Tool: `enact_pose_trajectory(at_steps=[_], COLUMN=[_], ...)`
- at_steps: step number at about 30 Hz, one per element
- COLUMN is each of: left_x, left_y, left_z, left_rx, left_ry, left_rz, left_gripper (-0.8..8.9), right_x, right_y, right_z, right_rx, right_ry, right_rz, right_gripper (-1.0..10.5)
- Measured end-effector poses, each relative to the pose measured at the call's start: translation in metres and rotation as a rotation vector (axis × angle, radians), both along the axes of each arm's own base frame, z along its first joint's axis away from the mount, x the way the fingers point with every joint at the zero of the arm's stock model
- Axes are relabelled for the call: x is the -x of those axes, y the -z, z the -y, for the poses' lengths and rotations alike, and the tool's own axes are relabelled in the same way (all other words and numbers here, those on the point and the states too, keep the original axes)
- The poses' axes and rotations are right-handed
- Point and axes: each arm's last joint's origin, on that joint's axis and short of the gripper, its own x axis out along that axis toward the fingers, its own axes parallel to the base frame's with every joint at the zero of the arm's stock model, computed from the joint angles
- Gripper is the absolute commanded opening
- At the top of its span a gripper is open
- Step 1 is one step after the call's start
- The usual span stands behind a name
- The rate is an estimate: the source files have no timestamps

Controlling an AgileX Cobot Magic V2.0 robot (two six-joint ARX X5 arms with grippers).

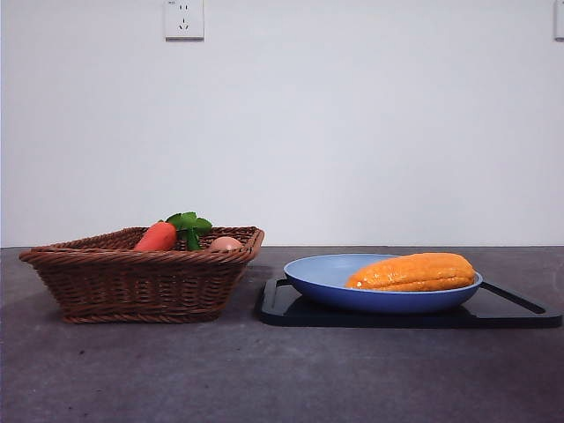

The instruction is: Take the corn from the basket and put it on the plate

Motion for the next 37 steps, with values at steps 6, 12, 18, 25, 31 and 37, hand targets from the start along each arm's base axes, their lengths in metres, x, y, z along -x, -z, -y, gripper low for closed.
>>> enact_pose_trajectory(at_steps=[6, 12, 18, 25, 31, 37], left_x=[0.0, 0.0, 0.0, 0.0, 0.0, 0.0], left_y=[0.0, 0.0, 0.0, 0.0, 0.0, 0.0], left_z=[0.0, 0.0, 0.0, 0.0, 0.0, 0.0], left_rx=[0.0, 0.0, 0.0, 0.0, 0.0, 0.0], left_ry=[0.0, 0.0, 0.0, 0.0, 0.0, 0.0], left_rz=[0.0, 0.0, 0.0, 0.0, 0.0, 0.0], left_gripper=[0.04, 0.04, 0.04, 0.04, 0.04, 0.04], right_x=[0.002, 0.003, 0.004, 0.004, 0.004, 0.004], right_y=[0.006, 0.017, 0.02, 0.02, 0.02, 0.02], right_z=[0.001, 0.001, 0.001, 0.001, 0.001, 0.001], right_rx=[-0.011, -0.013, -0.024, -0.029, -0.029, -0.029], right_ry=[0.025, 0.026, 0.029, 0.029, 0.028, 0.029], right_rz=[-0.04, -0.152, -0.186, -0.185, -0.185, -0.185], right_gripper=[0.0, 0.0, 0.0, 0.0, 0.0, 0.0])
